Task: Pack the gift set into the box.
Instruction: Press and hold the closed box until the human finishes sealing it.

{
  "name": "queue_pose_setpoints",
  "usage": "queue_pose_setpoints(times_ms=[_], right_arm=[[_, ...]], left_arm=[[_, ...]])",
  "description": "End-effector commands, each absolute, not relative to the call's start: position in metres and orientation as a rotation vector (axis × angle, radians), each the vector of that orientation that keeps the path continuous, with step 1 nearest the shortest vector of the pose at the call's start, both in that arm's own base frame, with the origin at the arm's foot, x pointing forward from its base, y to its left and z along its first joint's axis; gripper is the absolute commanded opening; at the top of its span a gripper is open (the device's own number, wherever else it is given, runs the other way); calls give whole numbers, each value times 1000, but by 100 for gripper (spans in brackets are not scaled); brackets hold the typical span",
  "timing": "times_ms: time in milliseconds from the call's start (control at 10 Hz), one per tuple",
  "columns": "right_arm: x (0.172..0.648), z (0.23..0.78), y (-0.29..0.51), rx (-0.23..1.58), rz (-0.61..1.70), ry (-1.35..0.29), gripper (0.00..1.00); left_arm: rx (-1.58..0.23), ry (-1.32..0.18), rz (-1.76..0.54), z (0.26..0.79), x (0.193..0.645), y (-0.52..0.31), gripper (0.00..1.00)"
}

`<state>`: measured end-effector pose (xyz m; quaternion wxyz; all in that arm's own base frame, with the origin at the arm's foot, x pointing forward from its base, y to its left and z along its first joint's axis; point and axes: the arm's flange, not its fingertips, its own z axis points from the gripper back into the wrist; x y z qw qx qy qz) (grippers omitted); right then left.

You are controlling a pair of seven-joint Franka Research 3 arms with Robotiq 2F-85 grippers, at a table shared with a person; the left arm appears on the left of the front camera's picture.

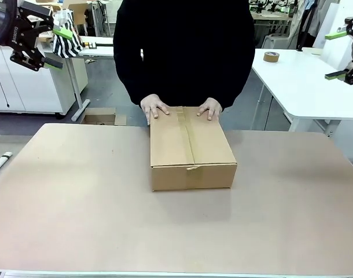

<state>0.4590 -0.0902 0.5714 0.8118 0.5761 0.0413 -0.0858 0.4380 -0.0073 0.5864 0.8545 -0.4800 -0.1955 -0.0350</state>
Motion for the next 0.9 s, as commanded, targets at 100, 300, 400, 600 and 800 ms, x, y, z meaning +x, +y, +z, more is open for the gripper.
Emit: queue_pose_setpoints(times_ms=[100, 300, 400, 600, 800], right_arm=[[458, 574, -91, 1229, -186, 101, 100], [458, 574, -91, 1229, -186, 101, 100], [458, 574, -91, 1229, -186, 101, 100], [458, 574, -91, 1229, -186, 101, 100], [458, 574, -91, 1229, -186, 101, 100]], left_arm=[[-1002, -406, -69, 587, 436, -8, 100], [-1002, -406, -69, 587, 436, -8, 100], [-1002, -406, -69, 587, 436, -8, 100], [-1002, -406, -69, 587, 436, -8, 100], [-1002, -406, -69, 587, 436, -8, 100]])
